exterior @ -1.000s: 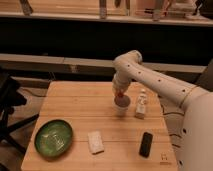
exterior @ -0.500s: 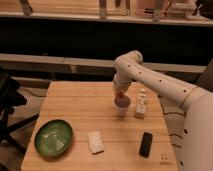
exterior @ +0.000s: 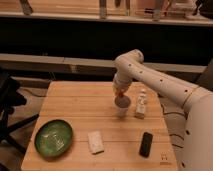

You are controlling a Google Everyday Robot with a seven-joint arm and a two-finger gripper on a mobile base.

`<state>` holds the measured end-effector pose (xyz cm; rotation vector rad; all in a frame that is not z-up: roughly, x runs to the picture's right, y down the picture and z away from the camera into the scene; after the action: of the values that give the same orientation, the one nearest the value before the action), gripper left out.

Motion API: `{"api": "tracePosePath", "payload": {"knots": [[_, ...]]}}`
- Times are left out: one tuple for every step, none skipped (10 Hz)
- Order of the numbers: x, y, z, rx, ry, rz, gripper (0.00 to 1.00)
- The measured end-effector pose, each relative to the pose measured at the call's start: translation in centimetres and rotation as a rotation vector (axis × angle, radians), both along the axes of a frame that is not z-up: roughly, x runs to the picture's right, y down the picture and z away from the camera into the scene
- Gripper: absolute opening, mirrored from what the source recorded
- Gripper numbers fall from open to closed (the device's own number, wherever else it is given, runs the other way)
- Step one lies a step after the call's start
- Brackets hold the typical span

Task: Place the pepper in the ceramic cup

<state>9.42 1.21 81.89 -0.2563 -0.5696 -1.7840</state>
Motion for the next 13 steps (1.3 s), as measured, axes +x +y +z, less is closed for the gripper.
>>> {"api": "tracePosePath", "payload": {"knots": [[0.1,-0.9,-1.2,0.02,0.001,0.008,0.0],[0.1,-1.7,-2.5,0.041,0.0,0.015,0.0],[0.2,-1.9,-3.4,0.051,-0.003,0.018,0.0],[0.4,-1.4,-4.1,0.043,-0.009,0.005,0.05],[0.2,-0.5,-4.7,0.027,-0.018,-0.017,0.09],[0.2,0.4,-4.7,0.021,-0.021,-0.02,0.07],[0.4,1.0,-4.3,0.022,-0.014,-0.013,0.03],[0.9,1.3,-3.5,0.027,-0.007,0.001,0.0],[1.0,1.0,-3.0,0.029,-0.006,0.01,0.0],[0.9,0.8,-2.9,0.029,-0.012,0.008,0.0],[0.8,1.0,-3.2,0.024,-0.018,0.003,0.0],[0.9,1.5,-3.7,0.018,-0.019,-0.003,0.0],[1.1,1.8,-3.8,0.018,-0.017,0.001,0.0]]}}
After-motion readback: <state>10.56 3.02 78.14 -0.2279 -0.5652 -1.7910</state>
